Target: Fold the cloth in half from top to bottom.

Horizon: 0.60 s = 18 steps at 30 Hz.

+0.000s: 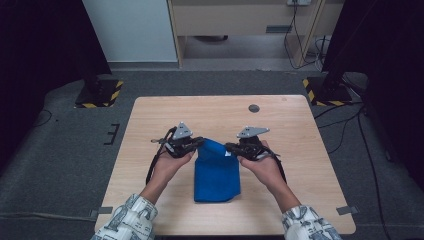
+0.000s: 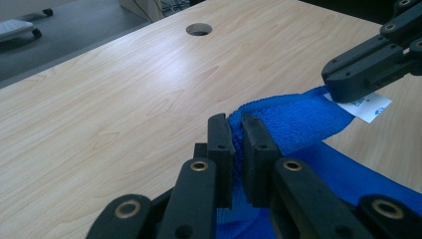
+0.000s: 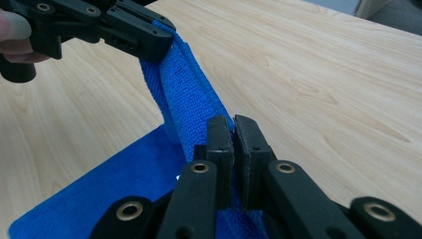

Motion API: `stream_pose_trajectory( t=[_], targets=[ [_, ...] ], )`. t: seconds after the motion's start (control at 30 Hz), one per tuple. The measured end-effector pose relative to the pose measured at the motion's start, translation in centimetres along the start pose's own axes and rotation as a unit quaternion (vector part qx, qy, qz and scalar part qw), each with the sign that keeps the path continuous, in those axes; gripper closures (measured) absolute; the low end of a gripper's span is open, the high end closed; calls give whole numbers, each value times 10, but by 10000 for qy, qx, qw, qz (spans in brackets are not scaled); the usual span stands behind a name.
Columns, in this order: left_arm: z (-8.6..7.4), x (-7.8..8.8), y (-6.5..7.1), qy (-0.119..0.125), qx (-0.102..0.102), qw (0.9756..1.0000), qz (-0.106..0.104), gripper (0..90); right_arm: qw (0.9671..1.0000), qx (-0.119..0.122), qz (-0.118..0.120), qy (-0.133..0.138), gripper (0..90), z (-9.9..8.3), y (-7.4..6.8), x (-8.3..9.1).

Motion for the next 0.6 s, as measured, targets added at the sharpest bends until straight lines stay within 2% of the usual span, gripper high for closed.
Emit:
stream_pose_trajectory(
  t=[0.3,0.5,0.6],
  targets=[
    [-19,6,20,-54,-19,9998,-198,836,10000,12,72,-50,864,-17,-6,8],
    [-26,8,27,-38,8,9996,-294,836,9999,-16,109,-53,864,-23,-7,11],
    [-28,9,30,-37,-43,9996,-287,835,9999,23,129,-31,864,-25,-9,14]
  ],
)
Point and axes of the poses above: each handheld gripper's, and its own axes: x roughly backward along the jaws, z roughly out of its top, y roughly to its right, the point moved 4 cm from there along -x, roughly forward along the jaws, and after that the axes turned 5 degrees about -z, right-handed, at the moved point
